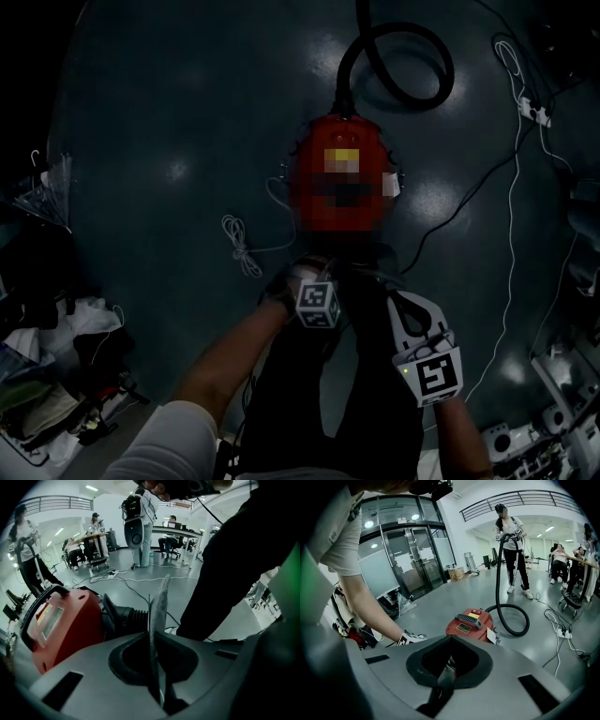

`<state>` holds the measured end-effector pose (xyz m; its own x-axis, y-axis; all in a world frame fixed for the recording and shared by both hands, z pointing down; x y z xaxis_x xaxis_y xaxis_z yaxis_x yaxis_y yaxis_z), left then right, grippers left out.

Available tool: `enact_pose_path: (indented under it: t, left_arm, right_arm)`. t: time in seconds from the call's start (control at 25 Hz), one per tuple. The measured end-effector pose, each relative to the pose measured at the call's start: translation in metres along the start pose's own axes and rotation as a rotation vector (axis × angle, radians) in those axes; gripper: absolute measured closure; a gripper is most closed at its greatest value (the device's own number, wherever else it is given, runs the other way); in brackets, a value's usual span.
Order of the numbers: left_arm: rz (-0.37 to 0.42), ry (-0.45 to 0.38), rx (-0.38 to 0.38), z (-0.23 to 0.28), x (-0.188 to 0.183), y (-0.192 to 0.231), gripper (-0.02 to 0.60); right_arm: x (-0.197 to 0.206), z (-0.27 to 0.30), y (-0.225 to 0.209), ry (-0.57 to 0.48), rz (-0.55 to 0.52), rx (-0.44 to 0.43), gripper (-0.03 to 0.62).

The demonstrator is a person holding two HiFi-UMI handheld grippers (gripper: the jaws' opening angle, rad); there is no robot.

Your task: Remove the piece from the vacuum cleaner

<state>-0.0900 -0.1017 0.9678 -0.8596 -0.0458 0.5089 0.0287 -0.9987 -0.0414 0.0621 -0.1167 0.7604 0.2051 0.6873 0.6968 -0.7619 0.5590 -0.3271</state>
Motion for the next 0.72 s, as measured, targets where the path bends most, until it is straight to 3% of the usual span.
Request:
enact_pose_path:
  t: [0.36,0.52,0.72]
  left_arm:
    - [0.024,-0.025,0.109,-0.002,-0.006,-0.023,0.555]
    - [-0.043,-0.049,0.063,-0.018,-0.008,-0.027,0.555]
    - [-0.064,-0.07,0.046,-0.069,-0.029,-0.03,0.555]
  right_arm:
    - [0.002,-0.005,0.007,0.022,0.014,0.001,0.58]
    - [-0.003,-0.009,0.011,0.018,0.012,0.009,0.58]
    - [-0.029,-0.033,0.027,-0.008,-0.005,0.034,0.58]
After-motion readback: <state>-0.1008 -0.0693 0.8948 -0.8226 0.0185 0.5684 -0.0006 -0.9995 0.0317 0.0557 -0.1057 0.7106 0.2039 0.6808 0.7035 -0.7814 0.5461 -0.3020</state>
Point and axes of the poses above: the fingertips, and each gripper's own axes: z forward along the fingers, y to its left, x out of its underside, the point moved 10 cm from there along -z, backward along the fingers, and after that the axes turned 7 degrees about z, right-handed, at the moved point
